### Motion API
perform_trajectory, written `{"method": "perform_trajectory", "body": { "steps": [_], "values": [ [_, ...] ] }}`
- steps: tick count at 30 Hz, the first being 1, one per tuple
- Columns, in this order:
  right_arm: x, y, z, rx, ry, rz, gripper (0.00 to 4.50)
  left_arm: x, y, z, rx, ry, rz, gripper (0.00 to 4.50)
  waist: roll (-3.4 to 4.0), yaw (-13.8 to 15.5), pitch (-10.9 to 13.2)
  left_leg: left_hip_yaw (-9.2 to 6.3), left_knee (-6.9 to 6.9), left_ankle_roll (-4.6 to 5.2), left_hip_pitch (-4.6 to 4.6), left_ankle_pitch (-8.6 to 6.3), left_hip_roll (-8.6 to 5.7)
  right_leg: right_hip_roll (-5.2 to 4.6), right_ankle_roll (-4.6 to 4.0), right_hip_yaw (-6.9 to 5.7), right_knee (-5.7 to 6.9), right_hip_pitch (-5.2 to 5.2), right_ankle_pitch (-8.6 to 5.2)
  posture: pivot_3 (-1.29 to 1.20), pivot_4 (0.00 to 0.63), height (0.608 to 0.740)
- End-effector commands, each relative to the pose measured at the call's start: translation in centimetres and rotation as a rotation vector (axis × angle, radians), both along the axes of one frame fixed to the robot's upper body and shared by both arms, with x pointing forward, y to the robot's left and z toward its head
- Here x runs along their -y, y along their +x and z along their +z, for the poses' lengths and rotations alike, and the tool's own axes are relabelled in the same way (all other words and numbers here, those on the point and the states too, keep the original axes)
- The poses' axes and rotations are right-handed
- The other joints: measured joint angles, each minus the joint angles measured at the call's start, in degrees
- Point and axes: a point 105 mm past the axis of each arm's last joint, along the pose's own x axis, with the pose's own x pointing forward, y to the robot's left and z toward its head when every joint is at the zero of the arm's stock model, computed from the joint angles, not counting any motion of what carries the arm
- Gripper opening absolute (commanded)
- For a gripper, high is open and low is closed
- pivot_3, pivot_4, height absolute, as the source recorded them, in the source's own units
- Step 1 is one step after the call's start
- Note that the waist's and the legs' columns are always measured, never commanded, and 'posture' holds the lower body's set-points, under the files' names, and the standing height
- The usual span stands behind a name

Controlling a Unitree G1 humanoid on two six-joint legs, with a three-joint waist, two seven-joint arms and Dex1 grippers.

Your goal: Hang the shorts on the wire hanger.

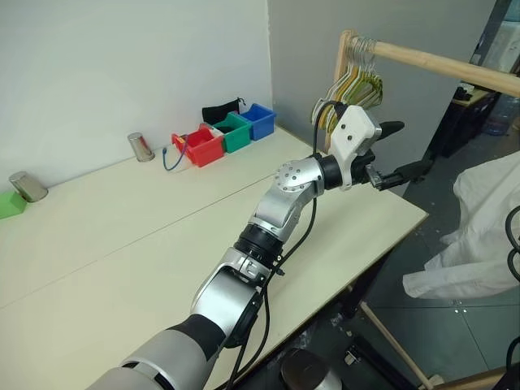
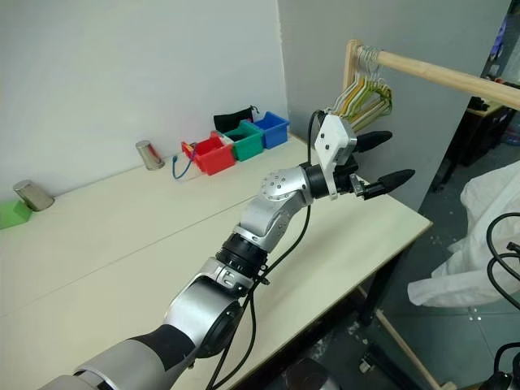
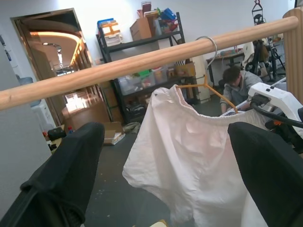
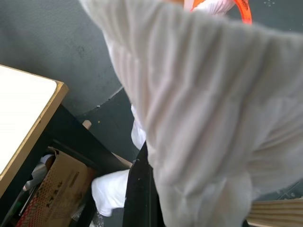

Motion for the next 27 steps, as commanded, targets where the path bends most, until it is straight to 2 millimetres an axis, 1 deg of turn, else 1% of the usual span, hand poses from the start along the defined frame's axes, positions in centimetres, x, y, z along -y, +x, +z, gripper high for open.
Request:
{"method": "perform_trajectory", "body": {
  "steps": [1,4,6,7,10,12,14,15,16,17,22,25,27],
  "values": [
    [0.3,-0.3,1.2,0.023,-0.027,-0.010,1.06,0.5,-0.7,1.9,0.045,-0.050,-0.016,4.50,0.00,0.06,0.00,-0.02,0.00,0.00,0.00,0.00,-0.05,-0.07,0.08,0.01,-0.02,0.03,0.00,-0.62,0.011,0.740],
    [0.1,-0.2,1.2,0.024,-0.032,-0.007,1.62,0.4,-0.6,1.9,0.046,-0.050,-0.013,4.50,0.00,0.12,0.00,-0.05,0.02,0.00,0.00,0.00,-0.16,-0.20,0.23,0.05,-0.17,0.11,0.04,-0.62,0.011,0.740],
    [0.1,-0.2,1.2,0.022,-0.039,-0.008,2.13,0.4,-0.5,1.9,0.045,-0.048,-0.012,4.50,0.00,0.21,0.00,-0.08,0.02,0.00,0.00,0.00,-0.17,-0.21,0.30,0.06,-0.26,0.16,0.07,-0.62,0.012,0.740],
    [0.0,-0.3,1.2,0.022,-0.040,-0.008,2.26,0.4,-0.5,1.9,0.046,-0.048,-0.012,4.50,0.00,0.24,0.00,-0.09,0.02,0.00,0.00,0.00,-0.18,-0.22,0.30,0.06,-0.27,0.17,0.07,-0.62,0.012,0.740],
    [0.0,-0.4,1.5,0.014,-0.068,-0.008,2.95,0.5,-0.6,1.9,0.048,-0.049,-0.014,4.50,-0.01,0.26,0.00,-0.10,0.02,0.00,0.01,0.00,-0.18,-0.23,0.31,0.05,-0.27,0.18,0.07,-0.62,0.011,0.740],
    [0.3,-0.9,2.4,-0.016,-0.160,-0.022,3.36,0.5,-0.5,1.9,0.050,-0.048,-0.015,4.50,0.00,0.39,0.00,-0.09,0.02,0.00,0.01,0.00,-0.18,-0.23,0.32,0.05,-0.27,0.18,0.07,-0.62,0.010,0.740],
    [0.1,-1.2,3.0,-0.022,-0.218,-0.027,3.84,0.4,-0.5,1.9,0.051,-0.047,-0.014,4.50,-0.01,0.64,0.01,-0.09,0.02,0.00,0.01,0.00,-0.20,-0.23,0.34,0.05,-0.27,0.18,0.05,-0.62,0.010,0.740],
    [-0.1,-1.4,3.3,-0.036,-0.260,-0.024,3.97,0.4,-0.5,1.9,0.051,-0.047,-0.013,4.50,-0.01,0.65,0.01,-0.08,0.01,0.00,0.01,0.00,-0.20,-0.23,0.35,0.05,-0.28,0.18,0.05,-0.63,0.009,0.740],
    [-0.2,-1.6,3.6,-0.050,-0.305,-0.021,4.34,0.4,-0.4,1.8,0.052,-0.046,-0.012,4.50,-0.02,0.64,0.01,-0.09,0.02,0.00,0.01,0.00,-0.19,-0.23,0.35,0.05,-0.29,0.18,0.05,-0.63,0.009,0.740],
    [-0.5,-1.6,3.8,-0.046,-0.325,-0.021,4.46,0.4,-0.4,1.8,0.051,-0.045,-0.013,4.50,-0.03,0.61,0.01,-0.08,0.02,-0.01,0.01,0.00,-0.18,-0.23,0.35,0.05,-0.31,0.18,0.05,-0.63,0.008,0.740],
    [-1.8,-1.3,4.7,-0.011,-0.396,-0.010,4.46,0.4,-0.4,1.6,0.050,-0.037,-0.021,4.50,0.00,0.50,-0.01,-0.08,0.02,-0.01,0.01,-0.01,-0.18,-0.24,0.38,0.07,-0.37,0.19,0.06,-0.65,0.002,0.740],
    [-1.7,-1.4,5.6,-0.009,-0.448,-0.028,4.46,0.4,-0.4,1.6,0.053,-0.034,-0.025,4.50,0.00,0.47,-0.01,-0.09,0.02,-0.01,0.01,-0.01,-0.19,-0.25,0.40,0.06,-0.38,0.20,0.07,-0.66,0.000,0.740],
    [-1.6,-1.5,6.8,-0.002,-0.505,-0.049,4.46,0.4,-0.3,1.6,0.054,-0.033,-0.025,4.50,0.01,0.40,-0.01,-0.10,0.02,-0.01,0.01,0.00,-0.20,-0.26,0.40,0.06,-0.38,0.20,0.07,-0.66,0.000,0.740]
  ]
}}
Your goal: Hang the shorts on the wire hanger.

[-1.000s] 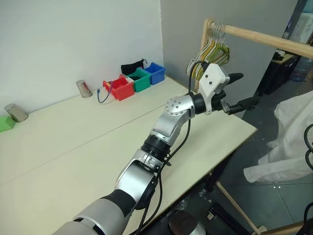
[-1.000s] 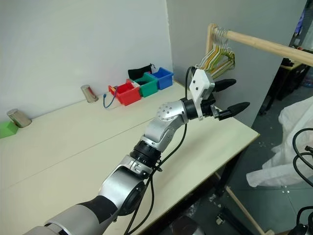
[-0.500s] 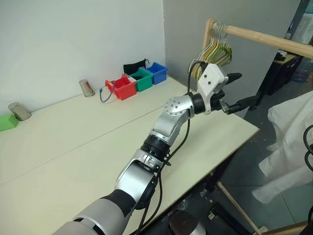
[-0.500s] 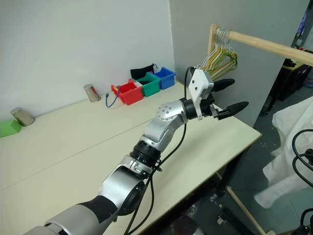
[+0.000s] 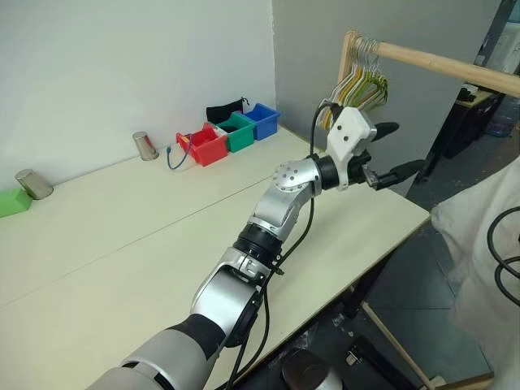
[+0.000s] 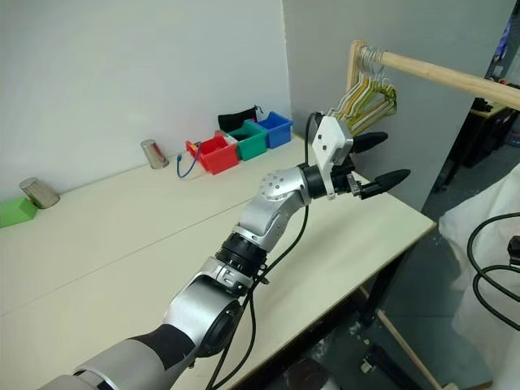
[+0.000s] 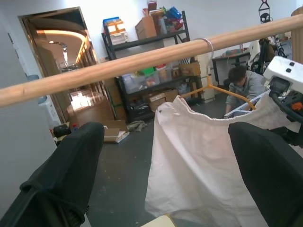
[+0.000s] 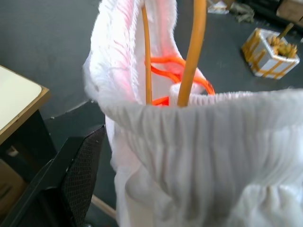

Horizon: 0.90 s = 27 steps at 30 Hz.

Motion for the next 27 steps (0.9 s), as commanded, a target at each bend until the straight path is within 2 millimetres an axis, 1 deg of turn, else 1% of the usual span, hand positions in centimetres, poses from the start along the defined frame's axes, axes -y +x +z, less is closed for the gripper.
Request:
{"method": "perform_trajectory", "body": {
  "steps": [1,4,7,9,14,16,19,23,25,27],
  "values": [
    [0.2,-0.4,3.5,0.062,-0.138,-0.039,4.46,0.6,-0.8,2.2,0.069,-0.039,-0.032,4.50,0.01,-0.15,0.00,0.01,0.00,0.00,0.00,0.00,-0.01,-0.01,0.00,0.01,0.00,0.00,0.00,-0.66,0.000,0.740],
    [-0.6,-0.2,4.7,0.070,-0.212,-0.014,4.46,0.5,-0.8,2.1,0.069,-0.038,-0.035,4.50,-0.01,-0.37,0.00,0.00,0.00,0.00,0.00,0.00,-0.03,-0.03,0.01,-0.01,0.00,0.00,0.00,-0.67,0.000,0.740],
    [-0.9,-0.1,4.9,0.078,-0.233,-0.019,4.46,0.5,-0.7,2.0,0.070,-0.036,-0.037,4.50,-0.03,-0.62,0.00,-0.03,-0.01,0.00,0.00,0.00,0.00,-0.01,0.01,-0.04,-0.01,0.00,-0.01,-0.67,0.000,0.740],
    [-0.9,-0.3,5.4,0.081,-0.277,-0.041,4.46,0.4,-0.8,1.9,0.069,-0.035,-0.038,4.50,-0.02,-0.61,0.00,0.00,-0.01,0.00,0.00,0.00,-0.01,-0.02,0.02,-0.01,-0.01,0.00,-0.01,-0.67,0.000,0.740],
    [-1.8,-0.3,7.9,0.109,-0.426,-0.065,4.46,0.1,-0.7,1.9,0.073,-0.033,-0.038,4.50,0.01,-0.63,-0.02,-0.03,-0.01,0.00,-0.01,0.00,-0.03,-0.05,0.03,-0.02,-0.02,0.00,-0.01,-0.67,0.000,0.740],
    [-2.4,0.1,8.1,0.092,-0.482,-0.035,4.46,-0.2,-0.5,1.8,0.076,-0.029,-0.023,4.50,-0.01,-0.70,-0.01,0.01,-0.01,0.00,0.01,0.00,-0.04,-0.07,0.03,0.00,-0.03,0.00,-0.02,-0.66,0.000,0.740],
    [-2.9,0.5,8.0,0.066,-0.529,-0.014,4.46,-0.6,-0.1,1.6,0.076,-0.021,-0.007,4.50,-0.05,-0.60,0.01,-0.03,-0.01,0.00,0.00,0.00,-0.04,-0.07,0.03,-0.03,-0.04,0.00,-0.02,-0.64,0.000,0.740],
    [-4.0,1.8,7.8,0.111,-0.517,0.057,4.46,-1.3,0.3,1.6,0.073,-0.017,0.026,4.50,-0.04,-0.54,0.00,0.00,-0.01,0.00,-0.01,0.00,-0.08,-0.13,0.05,-0.01,-0.05,0.00,-0.01,-0.63,0.000,0.740],
    [-5.8,3.6,7.9,0.186,-0.471,0.153,4.46,-2.5,1.0,1.3,0.056,-0.012,0.071,4.50,-0.01,-0.61,-0.01,0.00,0.00,0.00,0.00,0.00,-0.08,-0.15,0.09,0.00,-0.04,0.00,0.01,-0.60,0.000,0.740],
    [-7.3,5.0,8.0,0.238,-0.441,0.224,4.46,-3.8,1.6,1.1,0.041,-0.009,0.111,4.50,0.05,-0.71,-0.05,0.04,0.00,0.00,0.08,0.00,-0.09,-0.16,0.12,0.05,-0.04,0.04,0.03,-0.57,0.000,0.740]
  ]
}}
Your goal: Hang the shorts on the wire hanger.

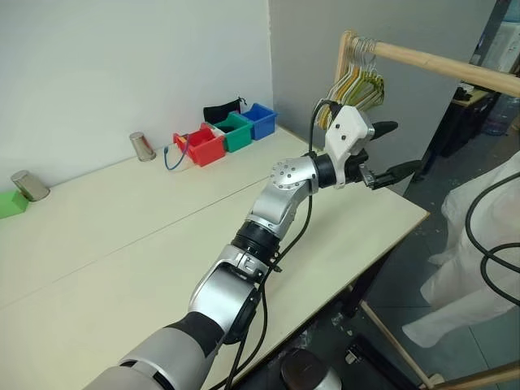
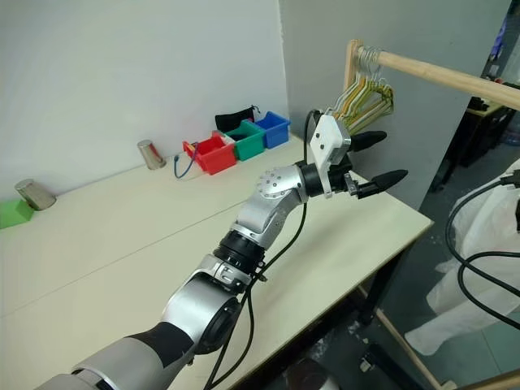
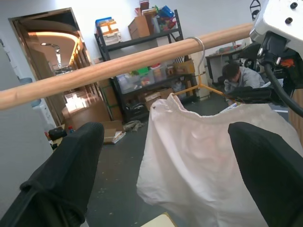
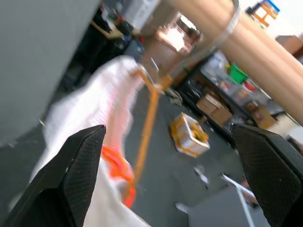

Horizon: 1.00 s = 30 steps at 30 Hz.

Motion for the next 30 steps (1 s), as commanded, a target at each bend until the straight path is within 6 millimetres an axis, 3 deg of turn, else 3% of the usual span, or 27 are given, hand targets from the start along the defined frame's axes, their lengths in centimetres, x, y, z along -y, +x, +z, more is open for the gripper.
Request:
{"method": "perform_trajectory", "body": {
  "steps": [1,8,13,19,25,30],
  "values": [
    [-3.2,2.5,1.3,0.102,0.012,0.174,4.46,-3.0,1.2,0.9,0.002,-0.034,0.097,4.50,0.06,0.25,-0.04,0.00,0.01,0.00,0.06,0.00,-0.01,-0.01,0.00,0.01,0.03,0.04,0.00,-0.56,0.000,0.740],
    [-7.5,6.8,0.8,0.133,0.080,0.376,4.46,-9.1,3.0,-0.9,-0.026,0.013,0.312,4.50,0.21,3.29,-0.14,-0.09,0.02,0.00,0.10,0.01,-0.04,-0.04,0.02,-0.03,0.16,0.08,0.02,-0.45,0.000,0.740],
    [-10.3,9.2,0.5,0.164,0.163,0.503,4.46,-12.9,3.5,-1.9,-0.050,0.036,0.451,4.50,0.20,8.45,-0.15,-0.21,0.15,-0.01,0.16,0.02,-0.10,-0.09,0.05,-0.06,0.41,0.02,0.06,-0.38,0.000,0.740],
    [-16.9,13.2,-1.8,0.147,0.296,0.749,4.46,-19.7,3.3,-3.9,-0.118,0.034,0.775,4.50,0.24,14.20,-0.20,-0.45,0.67,-0.01,-0.03,0.01,-0.10,-0.06,-0.20,-0.12,0.58,-0.12,0.33,-0.21,0.000,0.740],
    [-20.4,14.7,-4.0,0.116,0.357,0.845,4.46,-23.8,1.9,-4.8,-0.175,-0.014,1.012,4.50,0.19,23.89,-0.24,-0.56,0.83,-0.07,-0.55,0.04,-0.14,-0.05,-0.28,-0.16,0.66,-0.70,0.62,-0.06,0.000,0.740],
    [-22.6,15.3,-6.1,0.076,0.410,0.893,4.46,-27.2,0.1,-7.2,-0.279,-0.056,1.208,4.50,0.06,31.50,-0.36,-0.66,0.79,-0.44,-1.07,0.22,-0.17,-0.08,-0.36,-0.20,0.68,-1.26,0.67,0.05,0.000,0.740]
  ]
}}
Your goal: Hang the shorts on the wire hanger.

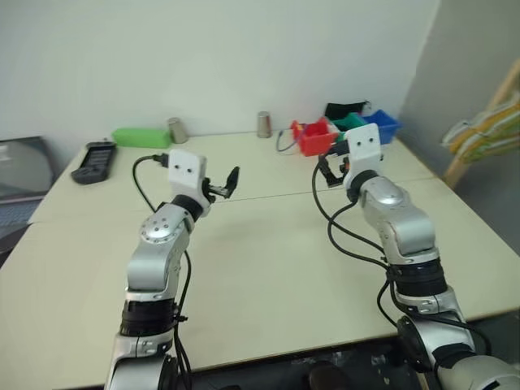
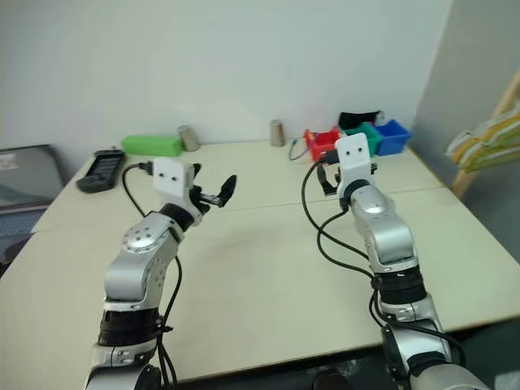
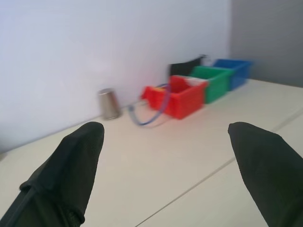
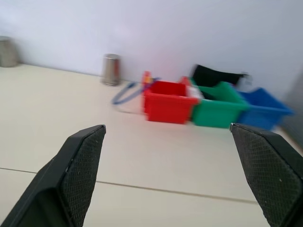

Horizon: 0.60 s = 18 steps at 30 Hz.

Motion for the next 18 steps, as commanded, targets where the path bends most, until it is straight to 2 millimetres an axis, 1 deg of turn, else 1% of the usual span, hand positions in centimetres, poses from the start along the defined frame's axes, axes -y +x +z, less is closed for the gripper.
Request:
{"method": "perform_trajectory", "body": {
  "steps": [1,3,5,7,8,11,13,15,18],
  "values": [
    [-0.8,0.2,0.2,0.034,0.006,0.022,4.46,-1.7,-1.4,-0.3,-0.008,-0.041,0.123,4.50,-0.15,2.35,-0.09,0.01,0.01,-0.10,-0.21,0.05,-0.02,0.00,-0.05,-0.01,0.07,-0.30,0.03,0.06,0.000,0.740],
    [-0.6,0.3,-0.8,0.007,0.019,0.012,4.46,-2.2,-1.9,-1.3,-0.043,-0.058,0.161,4.50,-0.31,4.77,-0.19,0.02,0.01,-0.46,-0.48,0.25,-0.18,-0.09,-0.06,0.05,0.37,-0.75,0.03,0.07,0.000,0.740],
    [-0.7,0.3,-1.2,-0.004,0.027,0.008,4.46,-2.5,-2.1,-1.7,-0.057,-0.062,0.177,4.50,-0.36,6.97,-0.19,0.01,0.00,-0.44,-0.48,0.24,-0.26,-0.14,-0.06,0.04,0.49,-0.78,0.03,0.08,0.000,0.740],
    [-0.7,0.1,-1.6,-0.010,0.022,0.009,4.46,-2.5,-2.3,-2.1,-0.074,-0.069,0.183,4.50,-0.36,8.16,-0.18,-0.06,0.02,-0.46,-0.45,0.25,-0.44,-0.23,-0.09,0.04,0.69,-0.81,0.04,0.08,0.000,0.740],
    [-0.7,-0.1,-2.2,-0.024,0.022,0.006,4.46,-2.4,-2.4,-2.6,-0.090,-0.075,0.185,4.50,-0.37,8.76,-0.19,-0.09,0.01,-0.51,-0.38,0.30,-0.51,-0.23,-0.19,0.03,0.72,-0.78,0.10,0.07,0.000,0.740],
    [-0.3,-0.7,-3.8,-0.068,0.035,-0.032,4.46,-2.2,-2.5,-4.1,-0.141,-0.104,0.179,4.50,-0.39,9.55,-0.24,-0.16,0.03,-0.61,-0.12,0.41,-0.64,-0.21,-0.30,-0.07,0.71,-0.65,0.17,0.05,0.000,0.740],
    [1.1,-1.1,-5.3,-0.114,0.050,-0.114,4.46,-1.9,-2.3,-4.7,-0.163,-0.105,0.153,4.50,-0.43,9.60,-0.26,-0.15,0.03,-0.60,-0.03,0.49,-0.66,-0.13,-0.36,-0.09,0.72,-0.54,0.20,0.04,0.000,0.740],
    [2.5,-1.5,-6.5,-0.150,0.044,-0.191,4.46,-1.5,-2.0,-4.9,-0.172,-0.098,0.134,4.50,-0.46,9.57,-0.28,-0.17,0.03,-0.67,-0.08,0.53,-0.63,0.01,-0.47,-0.09,0.74,-0.53,0.27,0.02,0.000,0.740],
    [3.7,-2.1,-7.3,-0.166,0.052,-0.243,4.46,-1.0,-1.5,-4.8,-0.173,-0.093,0.110,4.50,-0.46,9.34,-0.28,-0.19,0.03,-0.78,-0.17,0.61,-0.56,0.14,-0.55,-0.08,0.77,-0.57,0.31,0.00,0.000,0.740]
  ]
}}
